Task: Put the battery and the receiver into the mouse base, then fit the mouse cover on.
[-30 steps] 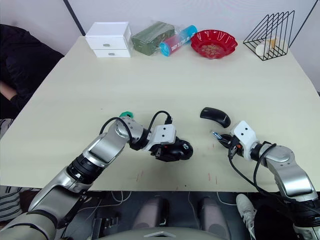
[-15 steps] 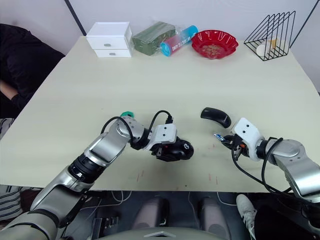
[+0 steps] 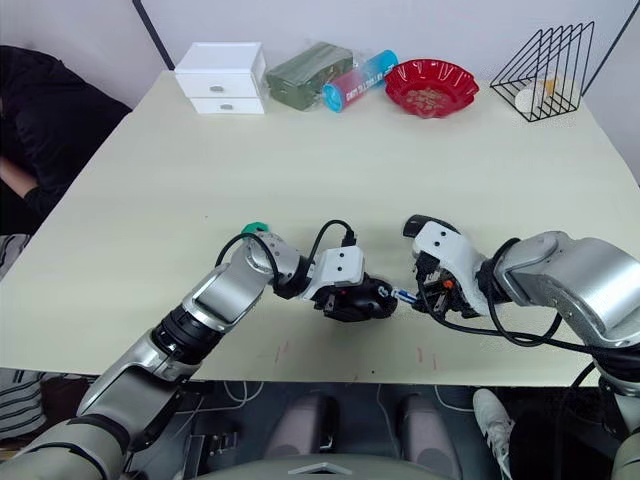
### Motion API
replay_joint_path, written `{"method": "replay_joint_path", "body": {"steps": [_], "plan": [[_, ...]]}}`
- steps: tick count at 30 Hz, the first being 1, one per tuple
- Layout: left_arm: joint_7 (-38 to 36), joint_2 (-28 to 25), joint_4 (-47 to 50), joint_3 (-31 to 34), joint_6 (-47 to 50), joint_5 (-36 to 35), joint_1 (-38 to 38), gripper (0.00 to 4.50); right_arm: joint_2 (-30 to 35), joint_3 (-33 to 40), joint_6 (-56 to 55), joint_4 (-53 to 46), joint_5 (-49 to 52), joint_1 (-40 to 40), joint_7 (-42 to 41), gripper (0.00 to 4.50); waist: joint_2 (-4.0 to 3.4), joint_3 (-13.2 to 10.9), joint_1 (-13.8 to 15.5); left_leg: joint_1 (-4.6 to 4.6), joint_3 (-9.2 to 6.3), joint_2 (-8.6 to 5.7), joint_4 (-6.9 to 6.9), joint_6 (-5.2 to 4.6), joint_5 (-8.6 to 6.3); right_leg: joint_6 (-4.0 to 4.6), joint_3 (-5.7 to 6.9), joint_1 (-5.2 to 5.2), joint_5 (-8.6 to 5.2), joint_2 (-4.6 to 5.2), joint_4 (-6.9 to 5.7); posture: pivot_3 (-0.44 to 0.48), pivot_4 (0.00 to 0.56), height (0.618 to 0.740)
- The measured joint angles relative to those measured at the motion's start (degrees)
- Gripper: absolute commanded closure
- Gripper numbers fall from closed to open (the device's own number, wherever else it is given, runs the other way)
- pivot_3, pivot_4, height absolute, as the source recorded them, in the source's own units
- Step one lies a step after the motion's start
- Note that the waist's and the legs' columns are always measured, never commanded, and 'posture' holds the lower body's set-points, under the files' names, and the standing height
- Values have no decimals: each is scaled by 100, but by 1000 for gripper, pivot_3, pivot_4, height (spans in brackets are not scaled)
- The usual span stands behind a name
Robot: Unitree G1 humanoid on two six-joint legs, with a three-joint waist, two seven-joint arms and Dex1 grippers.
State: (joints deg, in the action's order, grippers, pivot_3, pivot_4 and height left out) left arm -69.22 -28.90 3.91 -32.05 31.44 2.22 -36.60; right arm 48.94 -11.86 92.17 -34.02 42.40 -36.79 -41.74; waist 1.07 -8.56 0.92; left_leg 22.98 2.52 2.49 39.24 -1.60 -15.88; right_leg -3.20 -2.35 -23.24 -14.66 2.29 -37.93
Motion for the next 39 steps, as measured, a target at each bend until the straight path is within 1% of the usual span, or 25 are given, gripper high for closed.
{"method": "replay_joint_path", "body": {"steps": [3, 4, 7, 9, 13, 16, 17, 18, 22, 25, 26, 27, 28, 35, 39], "plan": [[-5, 18, -11, -16, 7, 16, -20, 1548, 39, -252, 1, 496, 775, -340, 595, 4397, 0, 0, -24, -4, -1, 0, -1, 0, 0, 0, -1, 0, 0, 0, -3, 0, 150, 740], [-6, 25, -10, -20, 6, 23, -23, 1548, 40, -307, 1, 589, 898, -400, 708, 4397, 0, 0, -23, -3, -1, 0, -1, 0, 0, 0, -1, 0, 0, 0, -3, 0, 150, 740], [-3, 47, -10, -25, -1, 33, -26, 1548, 32, -621, 2, 1147, 1634, -751, 1490, 4397, 0, 0, -12, 2, -1, 0, -1, 0, 0, 0, -1, -5, 0, 1, -2, 0, 150, 740], [4, 53, -8, -25, 1, 40, -28, 1548, 44, -777, 2, 1349, 2145, -935, 1879, 4397, 0, 0, -10, 5, -2, 0, -1, 0, 0, 0, -1, -9, 0, 3, -2, 0, 150, 740], [20, 67, 2, -26, 29, 42, -27, 1548, 45, -1006, 2, 1753, 3273, -1177, 2741, 4397, 0, 0, -10, 7, -5, 0, -1, -1, 0, 0, 0, -9, 0, 5, -2, 0, 150, 740], [21, 72, 8, -27, 36, 42, -25, 1548, 25, -1080, 3, 1978, 3807, -1229, 3266, 4397, 0, 0, -9, 10, -6, -1, -1, -1, 0, -1, 2, -9, 0, 6, -2, 0, 150, 740], [21, 73, 10, -29, 37, 43, -25, 1548, -3, -1145, 3, 2099, 4094, -1265, 3565, 4397, 0, 0, -11, 11, -6, -1, -1, -1, 0, -1, 2, -10, 0, 7, -2, 0, 150, 740], [21, 75, 10, -29, 38, 43, -25, 1548, -8, -1148, 3, 2112, 4124, -1267, 3599, 4397, 0, 0, -11, 11, -7, -1, -1, -1, 0, 0, 3, -10, 0, 7, -2, 0, 150, 740], [27, 91, 13, -34, 32, 43, -24, 1548, -198, -1187, 3, 2566, 4721, -1326, 4363, 4397, 0, 0, -14, 18, -8, -1, -1, -2, 0, -1, 4, -15, 1, 7, -3, 0, 150, 740], [28, 97, 31, -32, 15, 42, -25, 1548, -245, -1209, -7, 2824, 5176, -1328, 4894, 4397, -1, 1, -12, 49, -15, -1, 8, -3, 1, -5, 13, -39, 4, 8, -4, 0, 150, 740], [29, 98, 34, -32, 15, 42, -25, 1548, -245, -1215, -7, 2833, 5218, -1328, 4931, 4397, -1, 1, -12, 55, -19, -1, 11, -3, 1, -5, 17, -42, 4, 9, -3, 0, 150, 740], [36, 108, 42, -34, 14, 43, -24, 1548, -240, -1320, -119, 2899, 5567, -1336, 5292, 4397, -1, 1, -13, 65, -31, -1, 16, -3, 1, -6, 30, -44, 4, 10, -2, 0, 150, 740], [37, 109, 42, -34, 14, 44, -24, 1548, -240, -1324, -124, 2906, 5586, -1336, 5310, 4397, -1, 1, -13, 70, -40, -5, 16, -3, 1, -6, 40, -44, 4, 14, -1, 0, 150, 740], [44, 108, 56, -46, 12, 55, -23, 1548, -60, -1928, -886, 3117, 6787, -1419, 6405, 4397, -1, 1, -22, 73, -56, -7, 16, -3, 1, -5, 56, -42, 4, 17, -1, 0, 150, 740], [39, 102, 61, -46, 10, 83, -23, 1548, -101, -2030, -1120, 3183, 6986, -1408, 6642, 4397, -1, 2, -29, 73, -60, -8, 16, -4, 1, -5, 59, -41, 4, 18, -1, 0, 150, 740]]}}
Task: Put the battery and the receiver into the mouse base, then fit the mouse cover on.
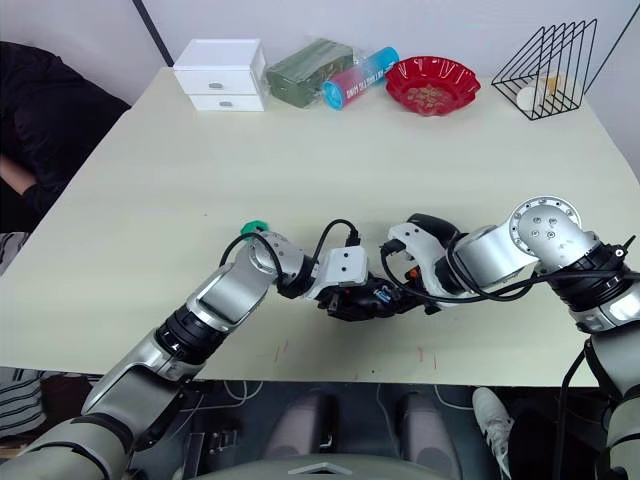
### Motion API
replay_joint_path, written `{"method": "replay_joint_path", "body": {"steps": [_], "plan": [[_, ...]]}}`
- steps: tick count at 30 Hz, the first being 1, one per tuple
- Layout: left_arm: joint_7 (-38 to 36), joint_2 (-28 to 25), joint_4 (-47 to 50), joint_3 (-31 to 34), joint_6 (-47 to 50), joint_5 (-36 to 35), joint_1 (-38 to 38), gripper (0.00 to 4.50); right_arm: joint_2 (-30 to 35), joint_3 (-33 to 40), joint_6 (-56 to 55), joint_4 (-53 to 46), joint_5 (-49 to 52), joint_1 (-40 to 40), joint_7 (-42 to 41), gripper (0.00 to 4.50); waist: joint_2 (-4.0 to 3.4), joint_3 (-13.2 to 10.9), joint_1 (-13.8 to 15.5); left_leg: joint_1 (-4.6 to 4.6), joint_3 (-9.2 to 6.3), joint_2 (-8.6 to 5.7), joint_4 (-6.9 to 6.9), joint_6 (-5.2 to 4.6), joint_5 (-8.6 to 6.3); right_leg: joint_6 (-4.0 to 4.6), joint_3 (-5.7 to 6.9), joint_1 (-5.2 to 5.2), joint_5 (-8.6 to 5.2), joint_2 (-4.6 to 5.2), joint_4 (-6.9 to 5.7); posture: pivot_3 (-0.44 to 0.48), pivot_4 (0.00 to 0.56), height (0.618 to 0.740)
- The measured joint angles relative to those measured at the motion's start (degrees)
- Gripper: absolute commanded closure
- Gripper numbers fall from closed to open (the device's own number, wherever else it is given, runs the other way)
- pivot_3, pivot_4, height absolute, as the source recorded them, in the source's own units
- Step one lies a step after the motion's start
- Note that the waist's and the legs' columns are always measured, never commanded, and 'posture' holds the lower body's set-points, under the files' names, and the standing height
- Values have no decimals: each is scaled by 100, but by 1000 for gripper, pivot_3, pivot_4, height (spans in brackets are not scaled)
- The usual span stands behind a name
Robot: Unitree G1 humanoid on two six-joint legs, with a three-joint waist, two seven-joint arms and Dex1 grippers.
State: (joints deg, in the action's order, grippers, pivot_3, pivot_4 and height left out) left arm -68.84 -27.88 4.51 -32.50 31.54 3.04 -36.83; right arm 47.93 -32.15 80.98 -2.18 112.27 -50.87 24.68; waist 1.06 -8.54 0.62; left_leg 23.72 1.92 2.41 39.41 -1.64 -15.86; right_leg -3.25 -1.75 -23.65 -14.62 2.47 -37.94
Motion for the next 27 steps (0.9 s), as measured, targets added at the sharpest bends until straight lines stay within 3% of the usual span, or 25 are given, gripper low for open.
{"method": "replay_joint_path", "body": {"steps": [3, 5, 8, 9, 20, 27], "plan": [[-10, 4, 0, 2, 5, 11, 0, 1548, -17, -3, -64, 0, 51, 37, 78, 4397, 0, 3, -15, -1, -5, 0, 0, 0, 0, 1, 4, 2, 0, 0, -1, 0, 150, 740], [-13, 5, 0, 4, 5, 11, 0, 1548, -22, -3, -87, -5, 51, 47, 77, 3380, -2, 5, -27, -1, -6, 0, 0, 0, 0, 1, 5, 2, 0, 0, -1, 0, 150, 740], [-14, 8, -1, 5, 7, 11, 0, 1548, -40, -2, -108, -46, 85, 49, 67, 2291, -1, 6, -34, -1, -9, 0, 0, 0, 0, 1, 8, 4, 0, 0, -1, 0, 150, 740], [-13, 9, -1, 7, 10, 11, 0, 1548, -55, -3, -144, -27, 41, 62, 81, 1628, -1, 6, -36, 0, -9, 0, 0, 0, 0, 1, 9, 4, 0, 0, -1, 0, 150, 740], [-2, 55, -2, 4, 21, 9, 9, 1548, 147, 66, -235, -276, -11, 131, -182, 1628, -3, 5, 18, 12, -20, -8, 0, 0, 0, 1, 23, 2, 0, 13, 5, 0, 150, 740], [-17, 77, -40, 17, 18, 2, 1, 1548, 874, 930, -259, -1069, -649, 802, -1196, 1628, -2, 5, 19, 17, -39, -16, -1, -1, 0, 1, 41, 6, -1, 21, 7, 0, 150, 740]]}}
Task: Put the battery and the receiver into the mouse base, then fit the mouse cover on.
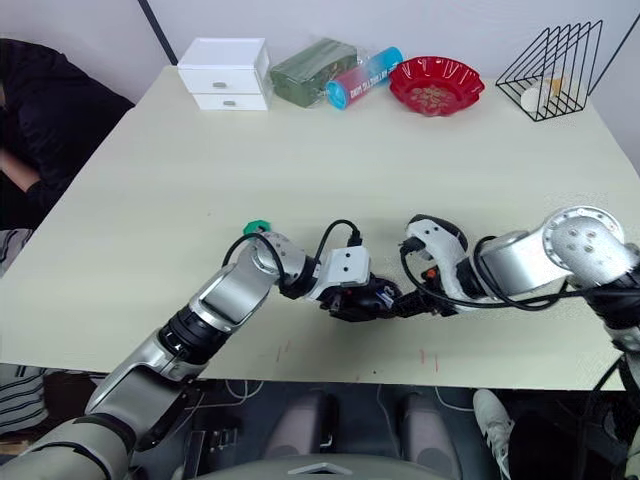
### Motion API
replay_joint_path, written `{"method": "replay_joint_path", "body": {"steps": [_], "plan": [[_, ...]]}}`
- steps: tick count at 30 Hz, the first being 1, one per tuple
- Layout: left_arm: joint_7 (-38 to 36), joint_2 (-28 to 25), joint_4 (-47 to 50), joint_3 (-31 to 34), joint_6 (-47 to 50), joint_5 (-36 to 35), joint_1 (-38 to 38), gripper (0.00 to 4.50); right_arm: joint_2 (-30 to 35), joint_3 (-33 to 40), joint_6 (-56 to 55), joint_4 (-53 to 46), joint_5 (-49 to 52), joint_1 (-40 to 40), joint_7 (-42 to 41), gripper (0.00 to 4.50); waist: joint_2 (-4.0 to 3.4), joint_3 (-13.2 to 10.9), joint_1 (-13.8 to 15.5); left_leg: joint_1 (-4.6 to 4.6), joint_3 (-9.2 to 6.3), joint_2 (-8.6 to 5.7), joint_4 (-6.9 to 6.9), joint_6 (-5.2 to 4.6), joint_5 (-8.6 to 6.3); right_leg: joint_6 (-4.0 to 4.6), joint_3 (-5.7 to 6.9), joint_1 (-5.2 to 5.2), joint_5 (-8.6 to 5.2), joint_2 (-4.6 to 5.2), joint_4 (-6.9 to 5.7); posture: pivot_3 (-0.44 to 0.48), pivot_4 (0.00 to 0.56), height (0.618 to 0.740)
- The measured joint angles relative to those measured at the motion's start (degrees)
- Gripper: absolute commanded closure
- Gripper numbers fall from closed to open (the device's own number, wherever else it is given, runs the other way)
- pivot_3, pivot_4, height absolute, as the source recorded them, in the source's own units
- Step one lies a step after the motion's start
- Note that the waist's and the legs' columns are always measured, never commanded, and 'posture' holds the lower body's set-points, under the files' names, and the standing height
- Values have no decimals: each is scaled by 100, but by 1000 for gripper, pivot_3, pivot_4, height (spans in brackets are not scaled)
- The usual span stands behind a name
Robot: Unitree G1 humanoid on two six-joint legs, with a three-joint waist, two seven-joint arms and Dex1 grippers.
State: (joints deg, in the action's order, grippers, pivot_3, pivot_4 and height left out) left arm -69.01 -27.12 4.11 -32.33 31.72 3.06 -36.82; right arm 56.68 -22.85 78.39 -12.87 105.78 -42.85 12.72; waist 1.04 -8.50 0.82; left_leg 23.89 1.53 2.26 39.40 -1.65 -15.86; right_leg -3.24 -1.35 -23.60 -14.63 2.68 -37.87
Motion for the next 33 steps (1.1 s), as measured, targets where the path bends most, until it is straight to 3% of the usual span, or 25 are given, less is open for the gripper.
{"method": "replay_joint_path", "body": {"steps": [4, 5, 7, 11, 12, 20, 25, 33], "plan": [[-3, 27, -35, 8, -7, -2, -15, 1548, 49, 614, -295, -696, -1014, 592, -1069, 1628, 0, 0, 13, -1, -9, -3, 0, 0, 0, -1, 7, 4, -1, -1, 0, 0, 150, 740], [-3, 39, -34, 8, -12, -8, -7, 1548, 127, 891, -675, -1061, -1628, 1042, -1663, 1854, 1, 0, 23, 4, -14, -5, 0, 0, 0, -1, 12, 6, -1, 0, 6, 0, 150, 740], [-13, 37, -42, 9, -10, -13, -14, 1548, 206, 1121, -1089, -1345, -2299, 1504, -2253, 2334, 0, 0, 14, 4, -12, -7, 1, 0, 0, -2, 10, 6, -1, 0, 6, 0, 150, 740], [-8, 25, -46, 14, -2, -5, -8, 1548, 253, 1422, -2199, -1822, -3759, 2490, -3481, 4253, -1, 1, 2, -6, -15, -9, 3, 1, 0, -2, 9, 10, -1, -2, -3, 0, 150, 740], [-3, 28, -44, 13, -4, -6, 3, 1548, 157, 1549, -2590, -1918, -4088, 2826, -3740, 4441, 2, 1, 7, -8, -22, -8, 3, 1, 1, -2, 16, 15, -2, -3, 0, 0, 150, 740], [-2, 13, -30, 17, -8, 1, 18, 1548, -722, 1714, -4980, -1956, -6232, 4509, -4929, 4441, -3, 1, -3, -14, -17, -10, 4, 1, 1, -3, 10, 18, -3, -5, -1, 0, 150, 740], [-2, 9, -30, 11, -12, 1, 18, 1548, -1395, 1704, -6110, -1539, -7147, 4640, -5405, 4441, -3, 1, -5, -17, -18, -11, 5, 2, 1, -3, 10, 19, -3, -6, -1, 0, 150, 740], [-2, 25, -44, 11, -19, 2, 14, 1548, -2107, 1307, -6682, -1104, -8057, 4691, -5587, 4441, -5, 1, 2, -17, -17, -11, 5, 3, 2, -2, 10, 19, -3, -6, -1, 0, 150, 740]]}}
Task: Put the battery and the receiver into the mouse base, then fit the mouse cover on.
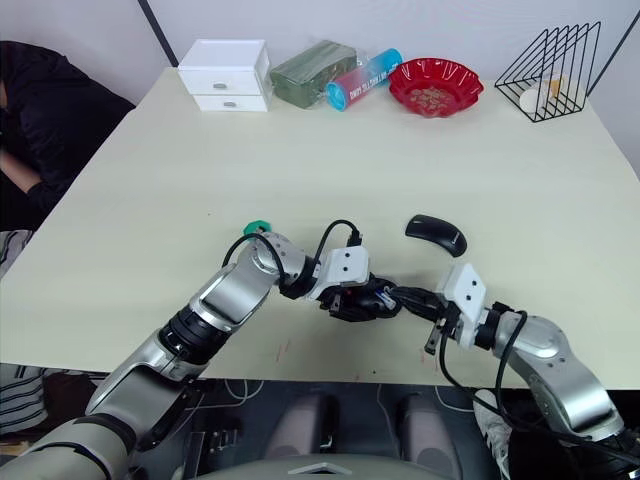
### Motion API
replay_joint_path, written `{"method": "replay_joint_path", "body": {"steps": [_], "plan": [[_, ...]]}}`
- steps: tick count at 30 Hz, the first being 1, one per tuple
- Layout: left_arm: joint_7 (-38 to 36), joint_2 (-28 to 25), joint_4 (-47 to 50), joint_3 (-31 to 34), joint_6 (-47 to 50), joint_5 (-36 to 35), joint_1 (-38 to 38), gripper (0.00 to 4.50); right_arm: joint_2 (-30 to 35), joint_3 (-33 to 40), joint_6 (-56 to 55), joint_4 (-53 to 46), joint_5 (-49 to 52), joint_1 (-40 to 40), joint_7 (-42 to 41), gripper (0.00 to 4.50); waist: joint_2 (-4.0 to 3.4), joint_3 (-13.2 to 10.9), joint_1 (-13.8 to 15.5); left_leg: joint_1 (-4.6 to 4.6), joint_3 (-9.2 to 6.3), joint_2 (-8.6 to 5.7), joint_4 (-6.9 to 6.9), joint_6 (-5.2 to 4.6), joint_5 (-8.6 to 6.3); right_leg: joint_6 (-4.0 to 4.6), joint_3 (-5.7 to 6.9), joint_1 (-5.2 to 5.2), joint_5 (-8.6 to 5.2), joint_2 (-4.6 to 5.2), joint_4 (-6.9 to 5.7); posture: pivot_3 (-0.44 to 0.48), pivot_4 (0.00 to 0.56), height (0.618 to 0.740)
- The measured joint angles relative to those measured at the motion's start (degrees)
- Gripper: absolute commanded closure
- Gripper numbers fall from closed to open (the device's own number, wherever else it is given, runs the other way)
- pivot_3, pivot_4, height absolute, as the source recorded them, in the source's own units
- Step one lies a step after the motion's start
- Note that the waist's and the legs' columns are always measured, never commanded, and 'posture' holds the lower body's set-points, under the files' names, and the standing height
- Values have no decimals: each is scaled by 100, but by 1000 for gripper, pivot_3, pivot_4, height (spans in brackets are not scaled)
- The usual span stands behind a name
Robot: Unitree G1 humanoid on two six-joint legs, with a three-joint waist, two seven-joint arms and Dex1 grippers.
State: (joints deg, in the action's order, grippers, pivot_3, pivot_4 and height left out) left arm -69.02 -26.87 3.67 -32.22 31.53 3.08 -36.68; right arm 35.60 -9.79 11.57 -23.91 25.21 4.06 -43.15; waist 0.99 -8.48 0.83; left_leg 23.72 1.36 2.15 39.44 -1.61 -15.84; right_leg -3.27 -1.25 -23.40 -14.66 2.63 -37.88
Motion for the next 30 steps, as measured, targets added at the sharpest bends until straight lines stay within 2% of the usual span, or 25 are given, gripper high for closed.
{"method": "replay_joint_path", "body": {"steps": [8, 23, 30], "plan": [[-8, 6, -37, 1, -47, -2, -5, 1548, -411, -68, -92, 110, -232, 44, -25, 4441, 0, 0, 2, -1, 0, 0, 0, 0, 0, 0, 0, 1, 0, 0, -1, 0, 150, 740], [-9, 7, -34, -4, -25, 1, -3, 1548, -727, -54, -557, 716, -554, 99, -168, 4441, -5, 6, -4, -12, 0, 0, 0, 0, 0, 0, 0, 10, 0, 0, -2, 0, 150, 740], [-4, -22, -43, -3, 40, 21, 0, 1548, -782, -175, -61, 838, -592, -139, -133, 4441, -6, 9, -33, -99, 7, 1, -15, -1, -1, 7, -7, 88, -11, -1, 3, 0, 150, 740]]}}
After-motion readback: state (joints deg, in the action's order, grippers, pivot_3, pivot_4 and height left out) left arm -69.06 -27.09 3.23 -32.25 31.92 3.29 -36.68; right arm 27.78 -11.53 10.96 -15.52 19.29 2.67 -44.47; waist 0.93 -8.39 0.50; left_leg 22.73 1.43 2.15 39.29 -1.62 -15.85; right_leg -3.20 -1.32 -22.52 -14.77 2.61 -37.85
